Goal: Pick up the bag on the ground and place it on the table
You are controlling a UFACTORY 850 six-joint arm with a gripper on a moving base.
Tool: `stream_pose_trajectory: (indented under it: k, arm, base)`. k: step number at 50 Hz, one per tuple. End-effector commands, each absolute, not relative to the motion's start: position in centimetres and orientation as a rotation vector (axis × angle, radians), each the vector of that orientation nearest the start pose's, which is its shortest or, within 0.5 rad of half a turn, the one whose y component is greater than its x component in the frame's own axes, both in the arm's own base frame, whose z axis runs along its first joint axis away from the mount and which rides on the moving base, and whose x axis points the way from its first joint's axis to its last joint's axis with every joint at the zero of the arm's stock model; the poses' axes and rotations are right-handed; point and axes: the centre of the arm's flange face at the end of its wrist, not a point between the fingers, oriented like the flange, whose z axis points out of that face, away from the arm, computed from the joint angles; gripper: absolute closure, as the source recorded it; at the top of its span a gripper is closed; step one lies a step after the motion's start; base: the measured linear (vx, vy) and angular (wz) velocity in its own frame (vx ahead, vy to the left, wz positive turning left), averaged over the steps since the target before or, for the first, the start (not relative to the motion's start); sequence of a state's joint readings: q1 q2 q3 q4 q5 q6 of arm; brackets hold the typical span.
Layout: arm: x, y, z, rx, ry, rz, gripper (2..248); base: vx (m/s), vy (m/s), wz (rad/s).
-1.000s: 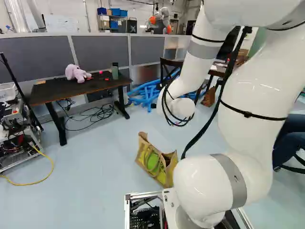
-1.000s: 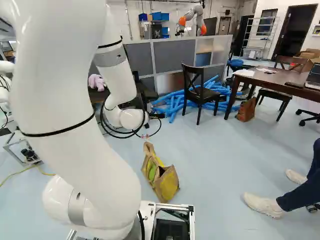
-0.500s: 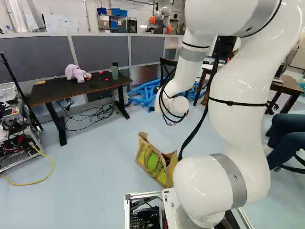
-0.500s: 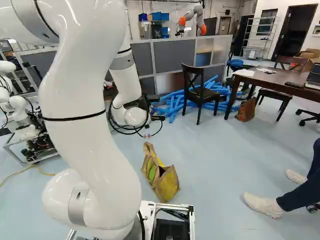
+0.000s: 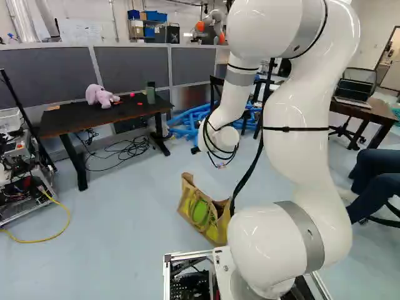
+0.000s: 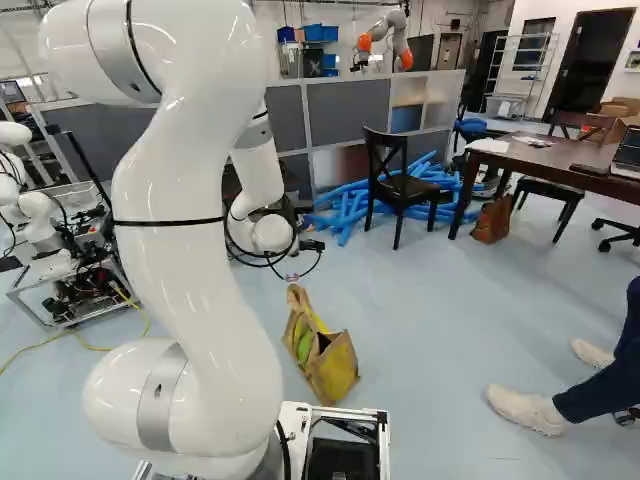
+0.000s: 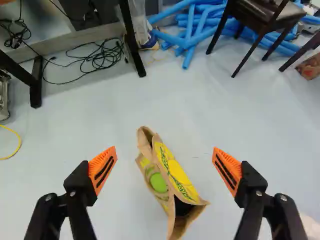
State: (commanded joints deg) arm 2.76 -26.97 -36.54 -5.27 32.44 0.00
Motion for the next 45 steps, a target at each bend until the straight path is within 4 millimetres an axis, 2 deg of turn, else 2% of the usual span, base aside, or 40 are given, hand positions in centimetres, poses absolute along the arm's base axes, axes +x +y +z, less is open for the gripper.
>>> stream_pose_trajectory:
  k: [34, 45]
  arm:
    - [47.1, 4.1, 19.5, -2.999, -0.267, -0.778, 3]
    - [47.4, 4.2, 17.9, -3.019, -0.402, -0.722, 3]
  base:
    - [0.000, 0.000, 0.000]
    - [0.000, 0.000, 0.000]
